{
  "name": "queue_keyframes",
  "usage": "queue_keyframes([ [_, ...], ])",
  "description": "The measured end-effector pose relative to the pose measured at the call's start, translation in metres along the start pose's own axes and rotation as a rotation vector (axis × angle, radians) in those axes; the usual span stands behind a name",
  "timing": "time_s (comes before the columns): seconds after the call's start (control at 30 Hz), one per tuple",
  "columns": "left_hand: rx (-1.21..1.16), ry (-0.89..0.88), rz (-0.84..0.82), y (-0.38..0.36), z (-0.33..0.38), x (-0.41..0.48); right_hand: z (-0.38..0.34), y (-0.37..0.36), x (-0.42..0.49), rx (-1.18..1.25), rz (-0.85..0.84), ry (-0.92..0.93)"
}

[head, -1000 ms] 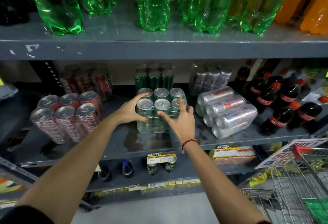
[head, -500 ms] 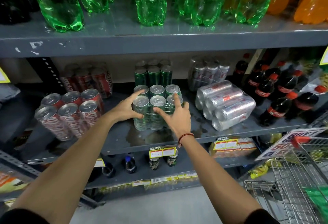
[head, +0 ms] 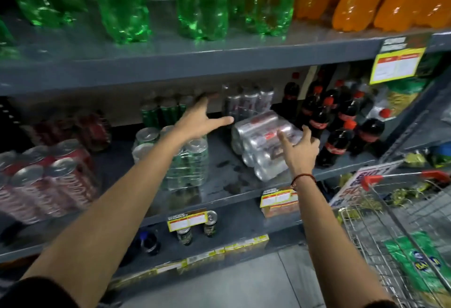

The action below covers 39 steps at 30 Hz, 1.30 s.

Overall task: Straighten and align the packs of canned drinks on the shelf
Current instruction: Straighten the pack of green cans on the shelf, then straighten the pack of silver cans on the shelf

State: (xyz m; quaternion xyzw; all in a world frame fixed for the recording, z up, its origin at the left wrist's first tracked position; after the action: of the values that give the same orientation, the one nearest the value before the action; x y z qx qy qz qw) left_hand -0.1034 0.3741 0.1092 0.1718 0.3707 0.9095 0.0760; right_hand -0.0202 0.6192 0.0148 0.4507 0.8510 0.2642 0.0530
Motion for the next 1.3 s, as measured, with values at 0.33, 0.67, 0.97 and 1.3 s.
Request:
queue_keyframes([
  [0.33, 0.101, 0.148, -0.457, -0.142, 0.024, 0.069, 0.047, -0.024, 0.020, 0.114, -0.197, -0.412],
  [0.67, -0.063, 0.200, -0.408, -0.163, -0.003, 0.076, 0.043, -0.033, 0.044, 0.266, -0.282, -0.428],
  [0.97, -0.301, 0.278, 0.091, -0.153, -0.043, 0.021, 0.017, -0.010, 0.056, 0.216, -0.330, 0.176],
  [1.3, -0.357, 0.304, 0.228, -0.169, -0.036, -0.053, 0.045, -0.002, 0.036, 0.182, -0.414, 0.418],
])
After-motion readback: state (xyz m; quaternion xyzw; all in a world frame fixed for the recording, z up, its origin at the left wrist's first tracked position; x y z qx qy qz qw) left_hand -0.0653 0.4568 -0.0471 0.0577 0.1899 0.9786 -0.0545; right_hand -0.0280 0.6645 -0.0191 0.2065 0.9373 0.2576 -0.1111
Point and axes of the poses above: each hand's wrist, its own x-axis towards the middle knuckle, its own y-axis out of the back of the hand, z = x × y, the point moved 6 cm from there along x, towards the middle knuckle, and after that the axes turned 9 degrees about z, right-handed, at the moved point
